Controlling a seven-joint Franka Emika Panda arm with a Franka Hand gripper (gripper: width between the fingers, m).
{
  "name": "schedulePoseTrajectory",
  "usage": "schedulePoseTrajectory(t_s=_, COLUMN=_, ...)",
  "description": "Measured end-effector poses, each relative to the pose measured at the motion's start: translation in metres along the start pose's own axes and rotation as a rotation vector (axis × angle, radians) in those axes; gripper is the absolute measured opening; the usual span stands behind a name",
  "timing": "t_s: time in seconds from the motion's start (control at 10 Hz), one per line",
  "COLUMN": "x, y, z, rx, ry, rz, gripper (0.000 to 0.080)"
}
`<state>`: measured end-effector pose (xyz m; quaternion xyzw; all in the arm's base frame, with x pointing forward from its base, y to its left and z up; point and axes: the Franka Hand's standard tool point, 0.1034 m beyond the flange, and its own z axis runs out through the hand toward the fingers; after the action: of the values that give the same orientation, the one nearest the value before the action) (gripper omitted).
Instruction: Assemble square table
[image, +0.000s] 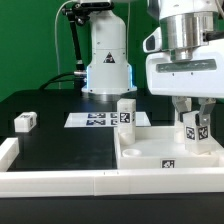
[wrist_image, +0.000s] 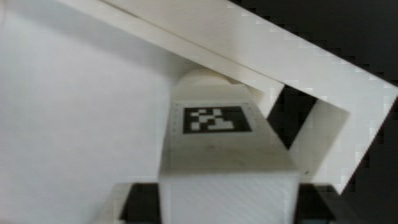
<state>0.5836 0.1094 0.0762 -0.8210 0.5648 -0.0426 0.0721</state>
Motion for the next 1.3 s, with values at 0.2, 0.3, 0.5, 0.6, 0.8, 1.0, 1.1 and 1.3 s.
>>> schedulePoseTrajectory(t_s=0.2, x=0.0012, y=0.0003, z=0.0, rx=-0.001, ry=-0.011, rz=0.175, gripper=0.0292)
schedulePoseTrajectory(t_s=0.3, x=-0.0003, y=0.0003, z=0.0, rx=-0.016, ry=-0.022, rz=0.255, gripper=0.0292)
schedulePoseTrajectory(t_s=0.5, x=-0.0023, y=-0.0001, z=0.0001, rx=-0.021, ry=-0.026, rz=0.346, gripper=0.0292)
schedulePoseTrajectory(t_s=0.6, x=-0.0023, y=-0.0001, z=0.0001, rx=-0.021, ry=-0.026, rz=0.331, gripper=0.0292)
schedulePoseTrajectory(t_s=0.8, x=-0.0027, y=-0.0001, z=0.0003, rx=-0.021, ry=-0.027, rz=0.285, gripper=0.0545)
schedulePoseTrajectory(t_s=1.0, x=-0.003, y=-0.0003, z=0.0002, rx=-0.018, ry=-0.027, rz=0.068, gripper=0.0631)
schedulePoseTrajectory(t_s=1.1, x=-0.0028, y=-0.0022, z=-0.0002, rx=-0.008, ry=-0.024, rz=-0.059, gripper=0.0644)
schedulePoseTrajectory(t_s=1.3, x=-0.0082, y=-0.009, z=-0.0013, rx=-0.015, ry=-0.031, rz=-0.321, gripper=0.0649)
